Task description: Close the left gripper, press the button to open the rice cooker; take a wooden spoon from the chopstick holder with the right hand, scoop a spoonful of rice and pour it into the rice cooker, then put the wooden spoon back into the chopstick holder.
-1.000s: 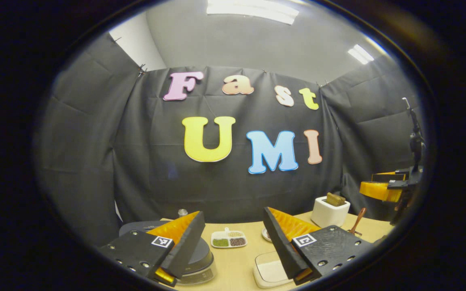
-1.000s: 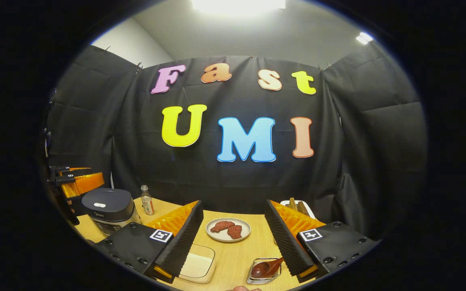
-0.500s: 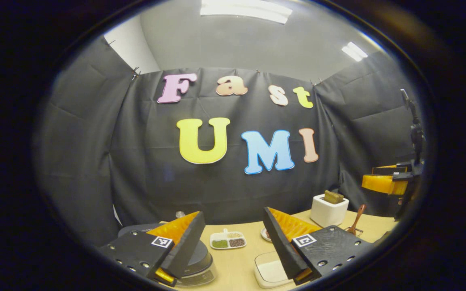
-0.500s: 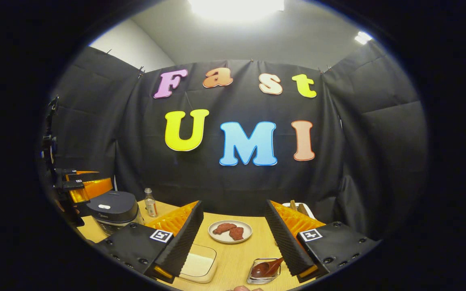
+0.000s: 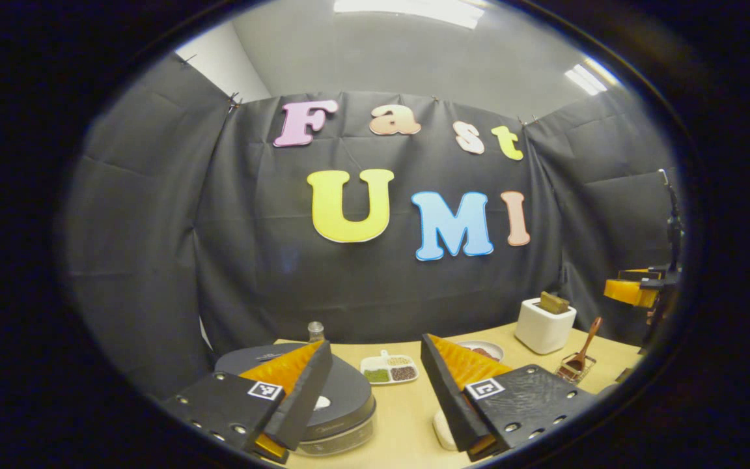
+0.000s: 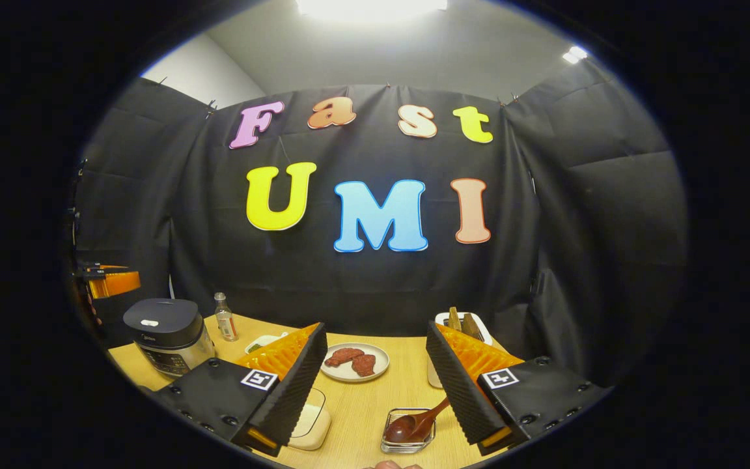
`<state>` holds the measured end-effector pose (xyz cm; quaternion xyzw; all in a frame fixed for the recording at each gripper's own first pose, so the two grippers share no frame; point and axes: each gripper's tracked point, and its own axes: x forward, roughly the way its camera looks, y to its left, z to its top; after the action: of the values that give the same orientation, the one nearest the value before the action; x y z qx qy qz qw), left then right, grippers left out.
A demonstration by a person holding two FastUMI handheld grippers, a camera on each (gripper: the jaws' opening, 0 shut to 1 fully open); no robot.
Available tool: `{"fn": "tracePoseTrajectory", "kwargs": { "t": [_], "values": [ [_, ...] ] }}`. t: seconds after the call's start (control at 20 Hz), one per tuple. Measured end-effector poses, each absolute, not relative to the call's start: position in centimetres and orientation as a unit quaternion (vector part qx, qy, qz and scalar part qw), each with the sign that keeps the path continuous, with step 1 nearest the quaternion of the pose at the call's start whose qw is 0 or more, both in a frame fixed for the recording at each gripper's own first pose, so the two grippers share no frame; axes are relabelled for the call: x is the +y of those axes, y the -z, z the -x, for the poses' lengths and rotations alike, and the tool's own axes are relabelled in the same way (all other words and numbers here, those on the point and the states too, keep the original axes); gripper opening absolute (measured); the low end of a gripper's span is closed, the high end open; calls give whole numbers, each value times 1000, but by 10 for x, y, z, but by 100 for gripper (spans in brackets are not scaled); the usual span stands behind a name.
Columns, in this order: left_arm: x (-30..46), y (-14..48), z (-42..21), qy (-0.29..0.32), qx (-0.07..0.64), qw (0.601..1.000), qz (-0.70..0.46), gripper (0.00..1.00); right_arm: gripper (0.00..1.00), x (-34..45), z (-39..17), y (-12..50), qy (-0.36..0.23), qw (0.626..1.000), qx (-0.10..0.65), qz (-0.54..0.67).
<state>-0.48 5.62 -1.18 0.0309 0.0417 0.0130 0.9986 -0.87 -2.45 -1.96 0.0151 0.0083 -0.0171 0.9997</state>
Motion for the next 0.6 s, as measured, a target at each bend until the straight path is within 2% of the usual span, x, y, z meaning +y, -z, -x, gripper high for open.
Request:
{"fn": "tracePoseTrajectory", "kwargs": {
  "t": [0.05,0.1,0.2,0.35,0.45,0.5,0.55,0.6],
  "values": [
    [60,12,6,-17,42,998,-35,73,93,-26,9,18,15,1000,4,-19],
    [63,16,7,-16,51,998,-40,61,98,-27,9,20,12,1000,1,-24],
    [71,21,5,-24,64,997,-46,61,98,-28,8,23,13,1000,2,-27],
    [79,32,1,-28,96,994,-47,5,98,-28,5,29,15,1000,14,-14],
    [86,40,-2,-24,126,991,-40,5,98,-28,2,31,9,1000,20,-12],
    [86,45,-4,-13,134,990,-46,1,93,-31,1,34,9,1000,22,-11],
    [86,48,-4,-4,141,989,-52,1,93,-32,1,34,9,1000,21,-10],
    [88,54,-7,-3,156,986,-50,1,98,-33,2,36,9,1000,20,-9]
  ]
}}
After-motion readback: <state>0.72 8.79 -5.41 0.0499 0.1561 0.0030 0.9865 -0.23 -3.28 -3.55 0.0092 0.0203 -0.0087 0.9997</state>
